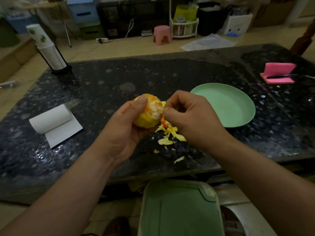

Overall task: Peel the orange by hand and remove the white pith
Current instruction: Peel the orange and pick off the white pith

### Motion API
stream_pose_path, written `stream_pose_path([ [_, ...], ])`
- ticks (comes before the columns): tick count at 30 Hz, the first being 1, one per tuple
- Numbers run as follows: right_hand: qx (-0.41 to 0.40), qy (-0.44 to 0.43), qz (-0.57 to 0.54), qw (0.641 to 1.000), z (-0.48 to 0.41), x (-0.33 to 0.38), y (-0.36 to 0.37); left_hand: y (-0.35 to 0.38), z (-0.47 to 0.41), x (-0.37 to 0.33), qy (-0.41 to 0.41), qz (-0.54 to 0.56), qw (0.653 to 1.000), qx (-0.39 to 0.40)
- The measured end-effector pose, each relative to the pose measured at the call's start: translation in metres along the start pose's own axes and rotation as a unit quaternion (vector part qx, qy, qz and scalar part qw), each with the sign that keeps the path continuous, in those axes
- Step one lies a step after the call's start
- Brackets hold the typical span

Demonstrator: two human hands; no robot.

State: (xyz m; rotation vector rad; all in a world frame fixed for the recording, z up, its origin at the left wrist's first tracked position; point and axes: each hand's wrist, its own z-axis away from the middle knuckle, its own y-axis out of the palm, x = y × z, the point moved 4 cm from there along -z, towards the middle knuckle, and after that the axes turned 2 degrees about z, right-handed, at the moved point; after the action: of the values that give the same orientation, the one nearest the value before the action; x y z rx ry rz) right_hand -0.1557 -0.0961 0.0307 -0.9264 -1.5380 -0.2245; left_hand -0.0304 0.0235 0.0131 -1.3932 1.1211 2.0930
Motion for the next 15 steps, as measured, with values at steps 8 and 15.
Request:
stream_pose_path([
  [8,0.007,0.013,-0.063,0.998,-0.0016,0.0002,0.0008,0.003,0.0032,0.0009,-0.031,0.048,0.998,0.028],
  [15,0.009,0.018,-0.087,0.996,-0.0022,0.0003,0.0016,0.0017,0.0049,0.0015,-0.039,0.077,0.996,0.03],
])
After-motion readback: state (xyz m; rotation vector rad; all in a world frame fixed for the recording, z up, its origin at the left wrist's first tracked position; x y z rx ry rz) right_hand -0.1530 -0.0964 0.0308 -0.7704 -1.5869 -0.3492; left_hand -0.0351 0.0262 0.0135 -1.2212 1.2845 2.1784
